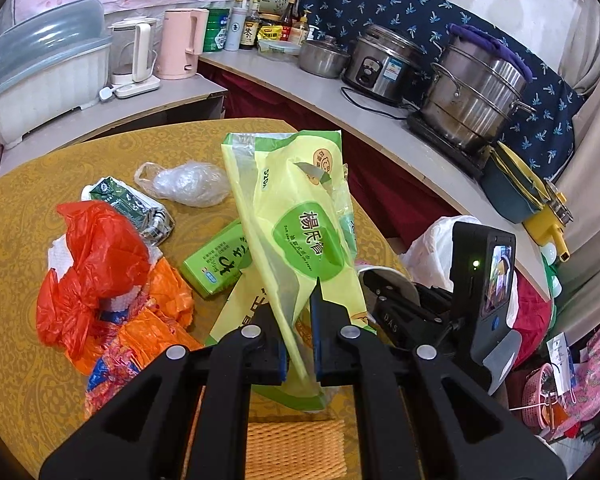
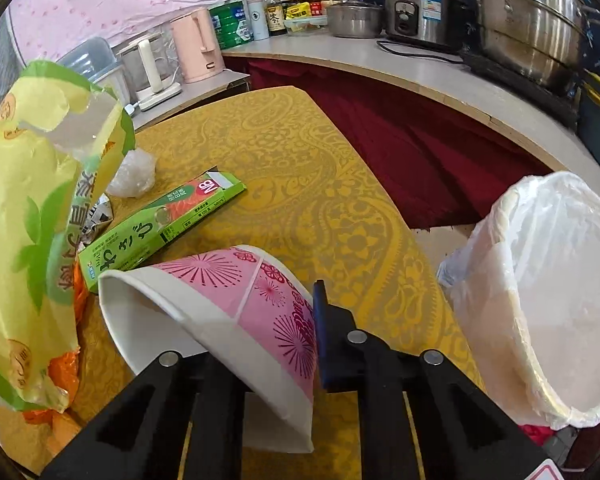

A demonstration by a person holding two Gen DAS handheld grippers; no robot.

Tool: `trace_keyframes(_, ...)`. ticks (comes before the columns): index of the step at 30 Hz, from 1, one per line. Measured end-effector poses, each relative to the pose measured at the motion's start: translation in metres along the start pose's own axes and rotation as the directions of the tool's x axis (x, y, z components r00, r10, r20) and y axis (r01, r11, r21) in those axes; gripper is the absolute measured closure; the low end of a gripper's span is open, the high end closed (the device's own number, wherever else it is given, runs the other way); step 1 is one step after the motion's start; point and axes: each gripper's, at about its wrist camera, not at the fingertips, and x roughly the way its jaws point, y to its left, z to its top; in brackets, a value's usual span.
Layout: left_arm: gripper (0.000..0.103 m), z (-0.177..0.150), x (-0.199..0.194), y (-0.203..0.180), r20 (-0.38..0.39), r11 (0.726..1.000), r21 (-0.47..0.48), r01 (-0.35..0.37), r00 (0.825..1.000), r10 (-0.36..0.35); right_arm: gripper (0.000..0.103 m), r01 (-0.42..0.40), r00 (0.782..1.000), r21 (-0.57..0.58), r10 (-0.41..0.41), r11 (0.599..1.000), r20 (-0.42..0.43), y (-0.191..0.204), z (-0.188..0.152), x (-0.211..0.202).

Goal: Collect trash
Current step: 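Grasp the pink paper cup with the right gripper while the left gripper carries the bag toward the bin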

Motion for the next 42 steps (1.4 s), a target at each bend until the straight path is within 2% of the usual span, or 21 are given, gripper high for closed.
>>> trace_keyframes(7,0.095,-0.008,-0.006,-0.023,-0.002,0.999,0.033,0.014,1.000,-0.014,0.092,0.000,0.999,0.027,-0.001,1.000,0.037,-0.015,-0.008,-0.030)
trace_keyframes(12,0.095,-0.008,-0.009,-0.052,0.001,0.996,0.082,0.038,0.999,-0.038,0.092,0.010,0.996,0.066,-0.016,0.998,0.085,-0.038,-0.010,-0.059)
trace_keyframes(19,0.095,-0.004,0.003,-0.103,-0.018,0.983,0.150,0.110,0.994,-0.108,0.092,0.087,0.983,0.159,-0.111,0.983,0.147,-0.105,-0.010,-0.096)
trace_keyframes(27,0.095,0.003,0.044,-0.181,-0.079,0.950,0.241,0.199,0.980,-0.185,0.092,0.159,0.965,0.281,-0.209,0.946,0.156,-0.191,-0.017,-0.113)
trace_keyframes(36,0.091,0.003,0.105,-0.244,-0.165,0.918,0.301,0.257,0.963,-0.215,0.092,0.200,0.958,0.355,-0.258,0.913,0.126,-0.247,-0.035,-0.110)
trace_keyframes(38,0.089,0.003,0.117,-0.251,-0.184,0.915,0.311,0.257,0.961,-0.208,0.091,0.204,0.957,0.362,-0.263,0.910,0.122,-0.255,-0.036,-0.107)
trace_keyframes(39,0.081,0.003,0.122,-0.254,-0.193,0.915,0.308,0.261,0.959,-0.209,0.091,0.206,0.957,0.365,-0.265,0.908,0.119,-0.258,-0.037,-0.105)
trace_keyframes(40,0.067,0.004,0.126,-0.256,-0.199,0.915,0.306,0.264,0.957,-0.210,0.090,0.207,0.957,0.368,-0.266,0.906,0.117,-0.260,-0.037,-0.104)
trace_keyframes(41,0.060,0.005,0.130,-0.257,-0.196,0.918,0.303,0.255,0.960,-0.201,0.090,0.209,0.957,0.369,-0.267,0.906,0.115,-0.262,-0.037,-0.102)
trace_keyframes(42,0.047,0.006,0.131,-0.258,-0.191,0.921,0.297,0.252,0.961,-0.201,0.089,0.211,0.956,0.369,-0.269,0.905,0.114,-0.261,-0.037,-0.100)
